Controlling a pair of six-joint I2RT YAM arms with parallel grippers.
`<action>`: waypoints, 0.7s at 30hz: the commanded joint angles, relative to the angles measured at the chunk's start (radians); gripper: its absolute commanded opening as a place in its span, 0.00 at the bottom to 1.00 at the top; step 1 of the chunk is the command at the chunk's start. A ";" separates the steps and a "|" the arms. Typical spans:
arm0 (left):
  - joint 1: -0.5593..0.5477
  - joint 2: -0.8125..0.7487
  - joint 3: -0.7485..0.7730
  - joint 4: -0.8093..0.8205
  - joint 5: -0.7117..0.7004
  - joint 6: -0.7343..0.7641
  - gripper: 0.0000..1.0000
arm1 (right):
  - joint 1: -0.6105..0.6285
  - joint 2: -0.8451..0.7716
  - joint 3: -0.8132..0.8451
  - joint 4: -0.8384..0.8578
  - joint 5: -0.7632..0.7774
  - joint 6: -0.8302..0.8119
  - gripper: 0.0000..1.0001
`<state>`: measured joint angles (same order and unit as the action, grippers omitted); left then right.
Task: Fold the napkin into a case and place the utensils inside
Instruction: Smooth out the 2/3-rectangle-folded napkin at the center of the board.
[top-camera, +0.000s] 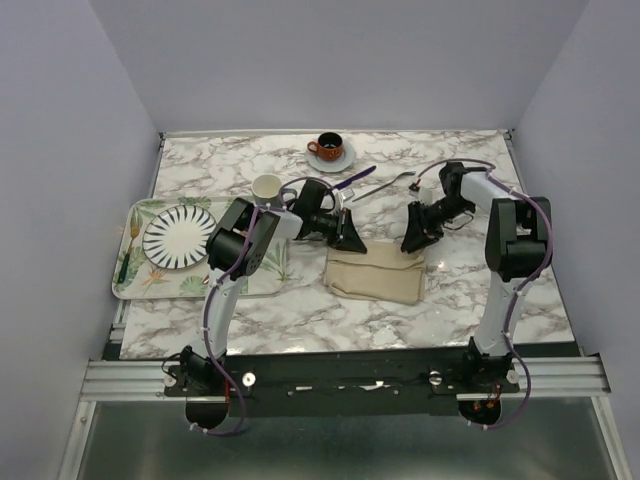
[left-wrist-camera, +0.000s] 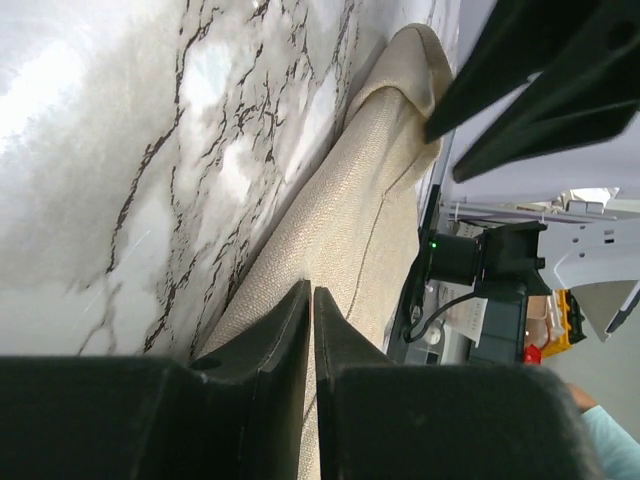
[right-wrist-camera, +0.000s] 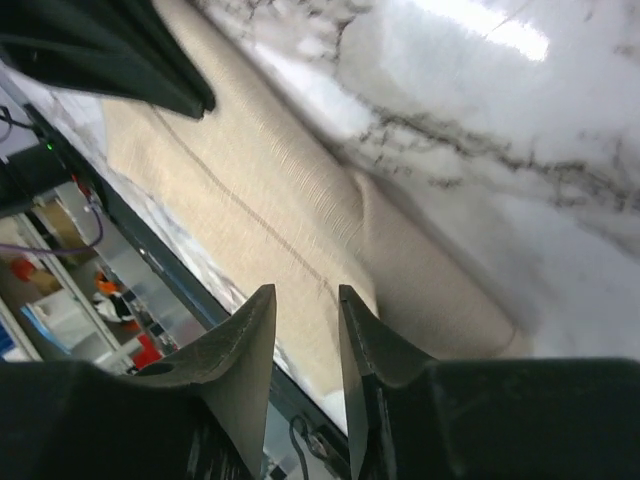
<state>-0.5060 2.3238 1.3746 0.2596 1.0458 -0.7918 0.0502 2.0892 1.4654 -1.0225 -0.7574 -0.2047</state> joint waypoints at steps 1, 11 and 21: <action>0.001 0.020 -0.016 -0.034 -0.076 0.017 0.19 | -0.003 -0.193 -0.043 -0.067 0.137 -0.056 0.40; -0.002 0.022 -0.012 -0.039 -0.081 0.017 0.19 | -0.004 -0.216 -0.109 0.016 0.414 0.050 0.46; 0.000 0.017 -0.029 -0.036 -0.086 0.025 0.19 | -0.004 -0.172 -0.105 0.022 0.360 0.143 0.47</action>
<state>-0.5060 2.3238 1.3731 0.2573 1.0325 -0.7948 0.0505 1.9102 1.3708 -1.0130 -0.3889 -0.1158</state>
